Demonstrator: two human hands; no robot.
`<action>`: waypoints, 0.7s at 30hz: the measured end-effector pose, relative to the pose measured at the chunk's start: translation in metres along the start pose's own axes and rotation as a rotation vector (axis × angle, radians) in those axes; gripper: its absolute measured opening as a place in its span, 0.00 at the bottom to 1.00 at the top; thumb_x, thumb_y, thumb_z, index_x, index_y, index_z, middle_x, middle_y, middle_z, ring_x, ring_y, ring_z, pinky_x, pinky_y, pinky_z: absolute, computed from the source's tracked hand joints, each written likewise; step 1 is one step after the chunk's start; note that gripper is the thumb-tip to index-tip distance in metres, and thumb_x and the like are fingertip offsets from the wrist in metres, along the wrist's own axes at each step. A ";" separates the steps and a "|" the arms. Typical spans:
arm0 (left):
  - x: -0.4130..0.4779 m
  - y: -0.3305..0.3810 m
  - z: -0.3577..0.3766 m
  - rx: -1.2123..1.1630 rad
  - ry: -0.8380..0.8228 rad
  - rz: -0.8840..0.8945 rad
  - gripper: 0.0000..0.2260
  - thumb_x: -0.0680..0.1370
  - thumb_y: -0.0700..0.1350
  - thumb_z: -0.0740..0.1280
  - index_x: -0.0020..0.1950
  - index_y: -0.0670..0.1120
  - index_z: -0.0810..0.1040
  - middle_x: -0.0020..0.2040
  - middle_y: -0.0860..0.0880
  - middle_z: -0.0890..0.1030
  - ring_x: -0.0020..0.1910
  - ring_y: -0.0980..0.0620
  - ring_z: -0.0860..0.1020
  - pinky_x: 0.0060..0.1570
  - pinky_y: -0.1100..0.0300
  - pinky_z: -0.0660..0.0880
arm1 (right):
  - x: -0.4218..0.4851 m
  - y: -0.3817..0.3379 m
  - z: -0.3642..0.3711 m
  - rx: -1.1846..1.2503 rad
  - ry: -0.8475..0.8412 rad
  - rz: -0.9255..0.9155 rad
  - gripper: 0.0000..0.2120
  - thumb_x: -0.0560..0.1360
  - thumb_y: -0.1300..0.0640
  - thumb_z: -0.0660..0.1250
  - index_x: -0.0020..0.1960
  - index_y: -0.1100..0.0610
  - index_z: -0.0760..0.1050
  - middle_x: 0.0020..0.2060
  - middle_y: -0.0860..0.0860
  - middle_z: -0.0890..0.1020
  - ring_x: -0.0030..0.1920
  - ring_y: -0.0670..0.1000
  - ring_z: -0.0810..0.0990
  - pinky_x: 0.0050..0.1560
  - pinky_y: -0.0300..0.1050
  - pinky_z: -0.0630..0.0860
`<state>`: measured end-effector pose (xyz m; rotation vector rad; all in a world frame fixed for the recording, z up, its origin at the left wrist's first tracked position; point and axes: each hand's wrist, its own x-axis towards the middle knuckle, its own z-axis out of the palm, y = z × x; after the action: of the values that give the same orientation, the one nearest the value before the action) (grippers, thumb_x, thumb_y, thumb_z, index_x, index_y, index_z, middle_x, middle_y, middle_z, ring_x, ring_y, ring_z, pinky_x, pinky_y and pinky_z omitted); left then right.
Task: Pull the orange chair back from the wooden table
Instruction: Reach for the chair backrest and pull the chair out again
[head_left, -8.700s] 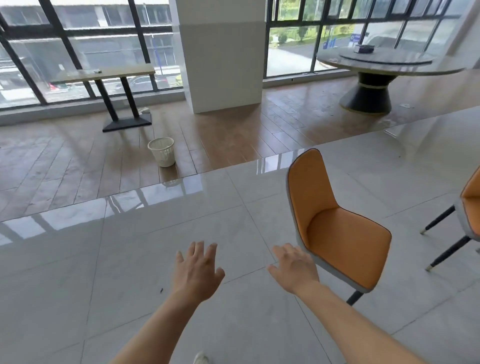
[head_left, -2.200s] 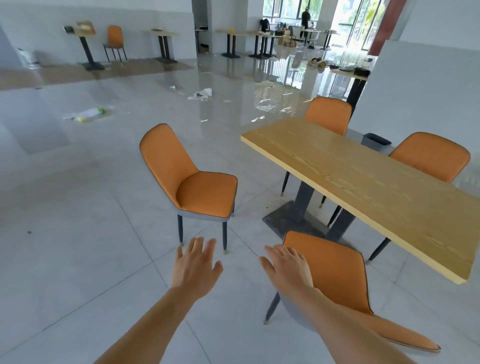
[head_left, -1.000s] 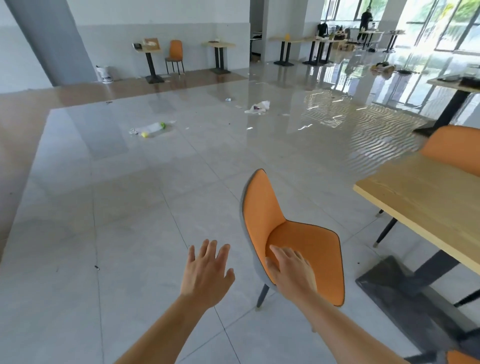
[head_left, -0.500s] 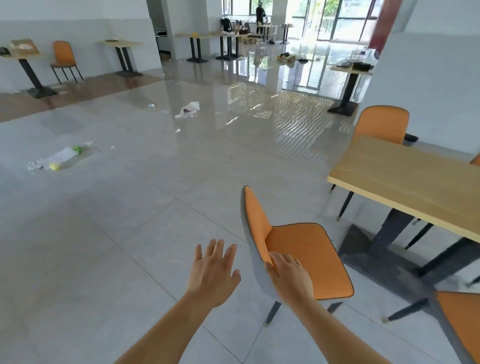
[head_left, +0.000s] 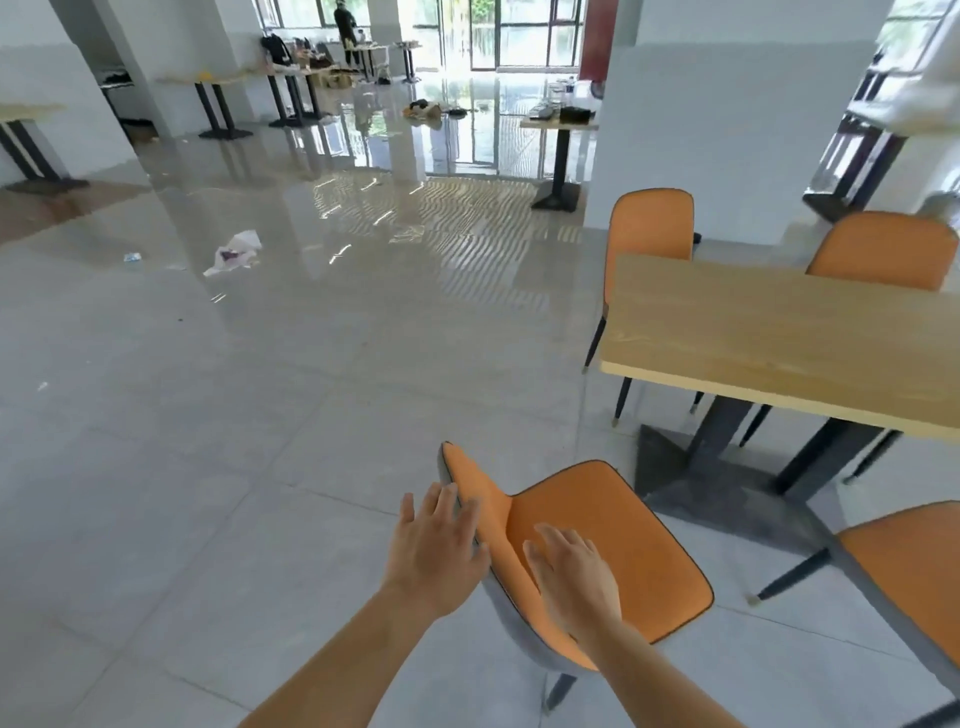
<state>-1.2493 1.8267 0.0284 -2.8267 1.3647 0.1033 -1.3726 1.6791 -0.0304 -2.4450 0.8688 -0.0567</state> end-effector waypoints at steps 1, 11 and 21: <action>0.011 -0.005 0.001 -0.002 -0.005 0.029 0.23 0.81 0.56 0.55 0.74 0.48 0.62 0.74 0.43 0.67 0.75 0.42 0.62 0.74 0.38 0.57 | 0.006 -0.003 0.001 0.012 0.005 0.023 0.18 0.83 0.41 0.51 0.66 0.46 0.72 0.62 0.45 0.78 0.60 0.50 0.74 0.57 0.48 0.74; 0.104 -0.053 0.017 0.066 -0.103 0.387 0.24 0.82 0.56 0.53 0.77 0.49 0.59 0.74 0.44 0.66 0.72 0.44 0.64 0.72 0.44 0.58 | 0.035 -0.041 0.030 0.126 0.135 0.327 0.15 0.83 0.44 0.53 0.63 0.45 0.74 0.61 0.45 0.77 0.61 0.50 0.73 0.59 0.46 0.71; 0.144 -0.086 0.026 0.109 -0.152 0.691 0.24 0.82 0.59 0.52 0.75 0.50 0.62 0.71 0.44 0.70 0.68 0.44 0.69 0.68 0.41 0.63 | 0.035 -0.102 0.054 -0.019 0.153 0.545 0.14 0.83 0.47 0.51 0.59 0.46 0.74 0.57 0.48 0.77 0.60 0.54 0.73 0.62 0.52 0.70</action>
<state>-1.0943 1.7681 -0.0087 -2.0870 2.1462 0.2258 -1.2750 1.7496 -0.0303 -2.1585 1.5771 -0.0367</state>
